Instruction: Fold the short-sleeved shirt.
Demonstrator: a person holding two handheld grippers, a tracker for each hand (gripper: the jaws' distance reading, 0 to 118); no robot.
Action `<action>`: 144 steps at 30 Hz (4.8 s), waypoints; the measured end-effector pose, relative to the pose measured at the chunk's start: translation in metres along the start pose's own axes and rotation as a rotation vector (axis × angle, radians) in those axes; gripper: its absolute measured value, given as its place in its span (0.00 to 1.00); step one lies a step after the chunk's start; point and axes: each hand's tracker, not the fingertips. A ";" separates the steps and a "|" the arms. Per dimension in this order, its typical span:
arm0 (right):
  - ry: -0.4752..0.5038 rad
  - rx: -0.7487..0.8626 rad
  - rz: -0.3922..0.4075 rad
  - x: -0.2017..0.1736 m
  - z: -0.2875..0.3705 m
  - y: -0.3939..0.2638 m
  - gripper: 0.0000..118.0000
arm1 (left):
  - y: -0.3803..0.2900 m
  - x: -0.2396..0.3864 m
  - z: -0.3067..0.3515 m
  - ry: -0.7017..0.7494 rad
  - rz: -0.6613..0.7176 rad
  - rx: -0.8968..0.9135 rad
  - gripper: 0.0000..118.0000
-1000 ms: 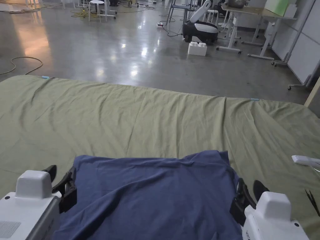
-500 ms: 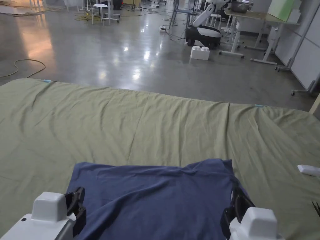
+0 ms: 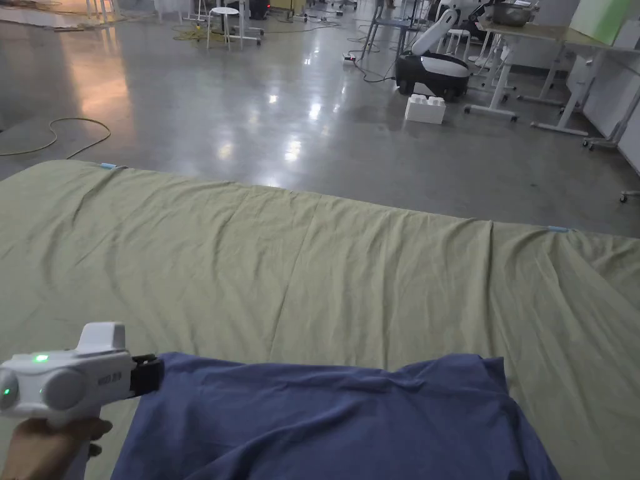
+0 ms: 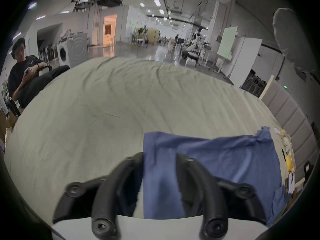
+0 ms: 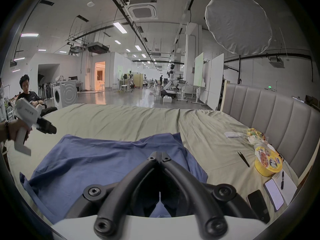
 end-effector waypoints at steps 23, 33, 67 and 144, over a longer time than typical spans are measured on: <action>-0.026 -0.209 -0.013 0.056 -0.093 0.000 0.04 | 0.019 0.034 -0.082 0.061 -0.216 -0.136 0.04; -0.004 -0.486 -0.072 0.133 -0.248 0.031 0.47 | 0.055 0.040 -0.048 0.078 -0.293 -0.026 0.04; 0.057 -0.399 -0.007 0.113 -0.259 0.061 0.03 | 0.062 0.047 0.011 0.073 -0.230 0.077 0.04; -0.033 0.085 0.077 0.136 0.045 0.185 0.03 | 0.056 0.032 0.278 -0.032 -0.178 0.529 0.04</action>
